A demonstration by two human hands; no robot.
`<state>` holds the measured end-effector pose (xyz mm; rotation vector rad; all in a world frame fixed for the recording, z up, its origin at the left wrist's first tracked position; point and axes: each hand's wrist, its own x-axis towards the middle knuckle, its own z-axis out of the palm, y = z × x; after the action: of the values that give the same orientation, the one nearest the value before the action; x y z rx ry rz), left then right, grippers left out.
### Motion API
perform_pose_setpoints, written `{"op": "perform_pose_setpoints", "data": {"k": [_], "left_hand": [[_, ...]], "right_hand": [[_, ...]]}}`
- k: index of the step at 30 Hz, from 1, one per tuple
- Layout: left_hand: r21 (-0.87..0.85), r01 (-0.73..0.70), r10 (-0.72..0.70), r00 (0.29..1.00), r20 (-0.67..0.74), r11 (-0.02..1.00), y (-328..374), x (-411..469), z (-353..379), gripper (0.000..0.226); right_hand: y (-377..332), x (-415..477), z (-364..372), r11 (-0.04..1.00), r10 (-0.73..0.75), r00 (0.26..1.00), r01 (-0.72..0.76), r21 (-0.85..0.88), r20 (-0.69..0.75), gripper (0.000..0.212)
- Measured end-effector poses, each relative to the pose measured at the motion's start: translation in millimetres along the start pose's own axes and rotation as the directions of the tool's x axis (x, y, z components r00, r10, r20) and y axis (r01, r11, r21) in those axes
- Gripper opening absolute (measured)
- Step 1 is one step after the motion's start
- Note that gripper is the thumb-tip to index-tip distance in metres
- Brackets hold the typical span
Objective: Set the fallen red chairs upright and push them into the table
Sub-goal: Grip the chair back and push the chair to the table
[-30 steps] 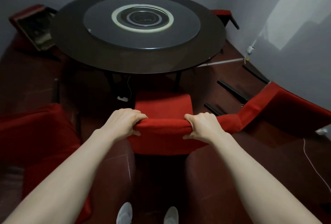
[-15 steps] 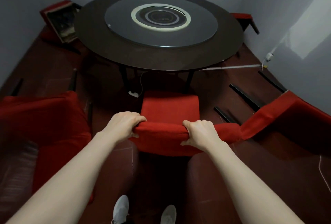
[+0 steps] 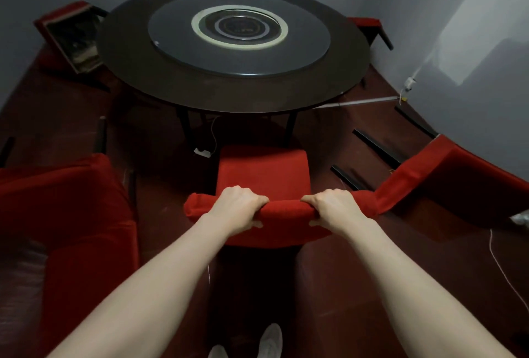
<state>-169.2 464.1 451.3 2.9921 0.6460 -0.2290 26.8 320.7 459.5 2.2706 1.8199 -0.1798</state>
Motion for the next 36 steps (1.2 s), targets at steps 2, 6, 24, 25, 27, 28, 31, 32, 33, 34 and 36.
{"op": "perform_pose_setpoints", "data": {"k": [2, 6, 24, 25, 27, 28, 31, 32, 33, 34, 36], "left_hand": [[0.000, -0.008, 0.008, 1.000, -0.013, 1.000, 5.5, 0.2, 1.5, 0.044], [-0.006, 0.000, 0.000, 0.999, -0.040, 1.000, 21.2, -4.0, 7.1, 0.041], [0.007, 0.169, -0.164, 0.965, -0.203, 0.986, 31.6, -18.9, 22.2, 0.085], [0.013, 0.175, -0.168, 0.960, -0.225, 0.985, 33.1, -18.6, 22.1, 0.085], [0.038, 0.172, -0.157, 0.953, -0.259, 0.984, 35.2, -18.0, 23.3, 0.082], [0.052, 0.164, -0.144, 0.951, -0.274, 0.985, 36.0, -17.8, 23.8, 0.080], [0.078, 0.160, -0.131, 0.948, -0.288, 0.984, 39.5, -16.3, 23.9, 0.076], [0.074, 0.156, -0.130, 0.952, -0.278, 0.985, 40.5, -16.7, 23.9, 0.075], [0.075, 0.155, -0.130, 0.955, -0.267, 0.985, 40.5, -16.4, 24.0, 0.074], [0.079, 0.156, -0.129, 0.955, -0.267, 0.985, 40.2, -15.7, 24.2, 0.074], [0.080, 0.153, -0.125, 0.951, -0.284, 0.985, 40.0, -14.6, 23.3, 0.073]], "right_hand": [[2.7, -4.0, 1.8, 1.000, 0.002, 1.000, -0.002, -0.007, 0.003, 0.052], [8.6, -15.1, 5.8, 0.999, -0.016, 1.000, 0.017, -0.032, 0.022, 0.056], [24.8, -24.5, 20.8, 0.998, -0.047, 0.984, 0.055, 0.041, -0.171, 0.072], [26.8, -25.0, 23.3, 0.996, -0.068, 0.976, 0.078, 0.040, -0.209, 0.071], [30.9, -24.7, 29.1, 0.991, -0.122, 0.956, 0.131, 0.016, -0.266, 0.070], [32.2, -23.6, 30.1, 0.988, -0.148, 0.947, 0.156, 0.004, -0.285, 0.070], [36.9, -18.9, 31.3, 0.976, -0.207, 0.922, 0.219, -0.001, -0.326, 0.072], [37.2, -18.3, 32.3, 0.973, -0.215, 0.915, 0.229, 0.002, -0.341, 0.074], [37.3, -17.6, 33.8, 0.972, -0.220, 0.911, 0.235, 0.003, -0.350, 0.075], [37.3, -16.4, 35.7, 0.970, -0.224, 0.905, 0.242, 0.005, -0.363, 0.076], [38.2, -14.3, 38.6, 0.968, -0.222, 0.894, 0.251, 0.026, -0.389, 0.077]]}}
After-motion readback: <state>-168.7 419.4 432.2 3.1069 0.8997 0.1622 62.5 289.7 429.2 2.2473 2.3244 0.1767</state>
